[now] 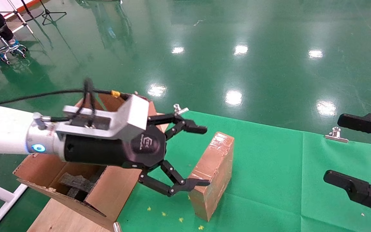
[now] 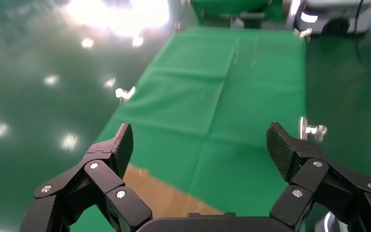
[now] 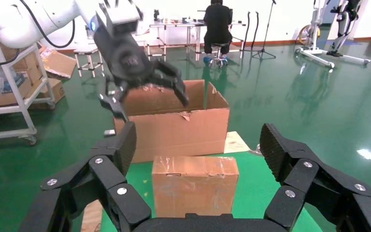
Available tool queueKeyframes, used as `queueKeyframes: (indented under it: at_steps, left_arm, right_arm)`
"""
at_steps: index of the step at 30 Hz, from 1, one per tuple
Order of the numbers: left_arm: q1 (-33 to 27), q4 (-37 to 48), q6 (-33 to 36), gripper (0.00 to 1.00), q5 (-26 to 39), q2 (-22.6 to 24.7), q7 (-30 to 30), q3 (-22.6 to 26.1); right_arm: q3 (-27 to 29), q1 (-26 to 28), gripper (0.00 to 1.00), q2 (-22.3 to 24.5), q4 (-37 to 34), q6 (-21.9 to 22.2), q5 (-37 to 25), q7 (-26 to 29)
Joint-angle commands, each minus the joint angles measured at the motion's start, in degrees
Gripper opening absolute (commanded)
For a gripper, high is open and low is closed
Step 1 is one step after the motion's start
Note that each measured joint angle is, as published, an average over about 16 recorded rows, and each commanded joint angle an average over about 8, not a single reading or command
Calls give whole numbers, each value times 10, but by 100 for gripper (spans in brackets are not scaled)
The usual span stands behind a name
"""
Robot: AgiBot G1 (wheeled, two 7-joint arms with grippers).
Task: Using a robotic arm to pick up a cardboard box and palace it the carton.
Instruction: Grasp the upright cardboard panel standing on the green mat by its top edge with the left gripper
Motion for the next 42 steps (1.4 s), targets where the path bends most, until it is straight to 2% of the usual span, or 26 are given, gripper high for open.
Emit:
queueKeyframes:
  at_steps: [1, 7, 11, 14, 19, 25, 36, 42]
  left_arm:
    - [-7, 2, -3, 100, 11, 2, -5, 6]
    - [-11, 3, -3, 100, 26, -1, -8, 11]
    - [-30, -2, -10, 100, 74, -3, -39, 29]
    - [-63, -6, -18, 100, 137, 8, -96, 55]
    - [-130, 3, -26, 100, 243, 52, -244, 103]
    - [-193, 17, -19, 100, 315, 102, -391, 140]
    - [-263, 31, 36, 100, 406, 216, -507, 215]
    - [-272, 19, 45, 100, 462, 248, -558, 250]
  right_arm:
    - [0, 0, 0, 0, 0, 0, 0, 0]
    - [0, 0, 0, 0, 0, 0, 0, 0]
    - [0, 0, 0, 0, 0, 0, 0, 0]
    - [0, 0, 0, 0, 0, 0, 0, 0]
    - [0, 0, 0, 0, 0, 0, 0, 0]
    - [0, 0, 0, 0, 0, 0, 0, 0]
    - [0, 0, 0, 0, 0, 0, 0, 0]
    - [0, 0, 0, 0, 0, 0, 0, 0]
